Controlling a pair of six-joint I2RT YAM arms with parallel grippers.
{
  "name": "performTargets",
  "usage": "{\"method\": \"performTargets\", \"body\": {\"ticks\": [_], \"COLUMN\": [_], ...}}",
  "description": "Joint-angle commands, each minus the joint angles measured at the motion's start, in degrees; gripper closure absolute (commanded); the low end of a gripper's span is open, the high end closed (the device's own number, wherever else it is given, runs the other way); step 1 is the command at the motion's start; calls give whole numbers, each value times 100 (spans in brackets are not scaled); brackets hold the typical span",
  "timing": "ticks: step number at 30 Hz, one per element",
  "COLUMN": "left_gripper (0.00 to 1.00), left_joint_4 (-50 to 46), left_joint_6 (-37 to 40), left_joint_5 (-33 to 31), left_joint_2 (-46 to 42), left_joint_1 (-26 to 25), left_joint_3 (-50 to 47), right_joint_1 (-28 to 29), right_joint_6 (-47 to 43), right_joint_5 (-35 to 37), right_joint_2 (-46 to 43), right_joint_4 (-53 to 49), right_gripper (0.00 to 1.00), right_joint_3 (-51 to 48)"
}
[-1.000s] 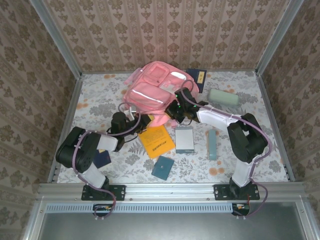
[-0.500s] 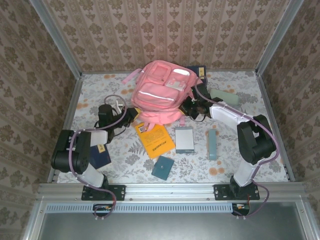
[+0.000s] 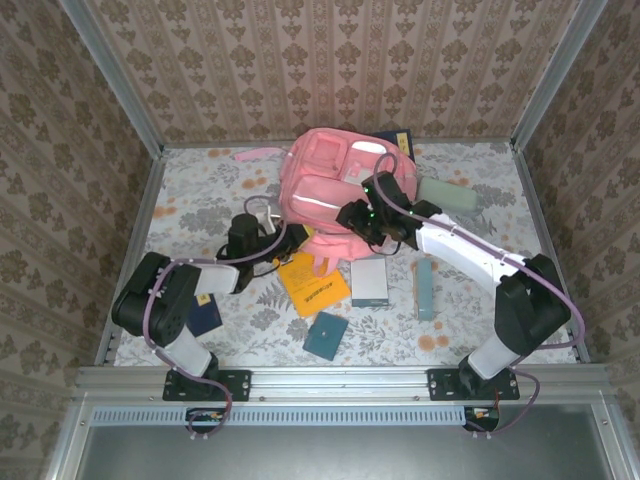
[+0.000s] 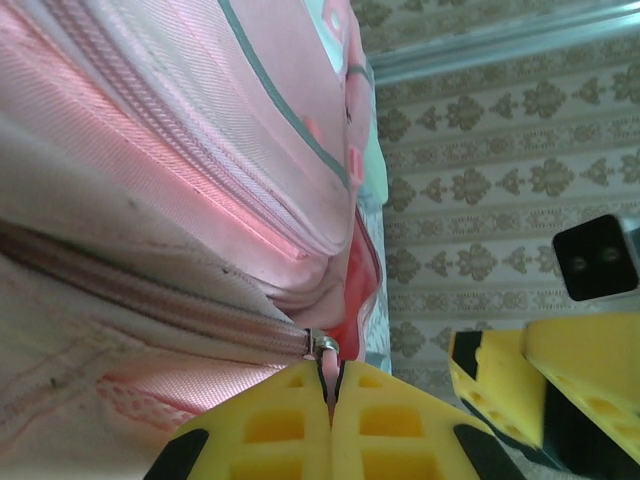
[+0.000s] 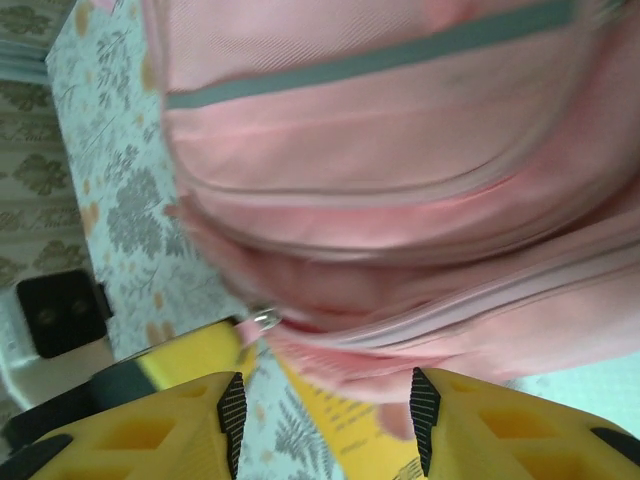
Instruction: Pack books, pencil case, and school supplies into a backpack
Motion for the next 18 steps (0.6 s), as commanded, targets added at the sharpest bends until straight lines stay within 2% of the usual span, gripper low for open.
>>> {"method": "performTargets", "body": {"ticks": [1, 5, 13, 18], "left_gripper": [100, 100, 100, 100], "left_joint_4": [548, 576, 593, 563], "left_joint_6": [-106, -136, -124, -67], "left_joint_5": [-244, -365, -461, -491], "left_joint_2": [-138, -136, -172, -171], "left_joint_1": [-329, -549, -645, -774], "left_joint_3": [184, 124, 18, 42], "right_joint_1": [149, 197, 330, 241], "right_joint_6": [647, 1175, 1867, 2081], "right_joint_5": [390, 480, 485, 457], "right_joint_2": [-124, -79, 27, 315], "right_joint_4": [-90, 148, 424, 675], "right_gripper": [51, 54, 57, 59], "right_joint_3": [-198, -490, -894, -922]}}
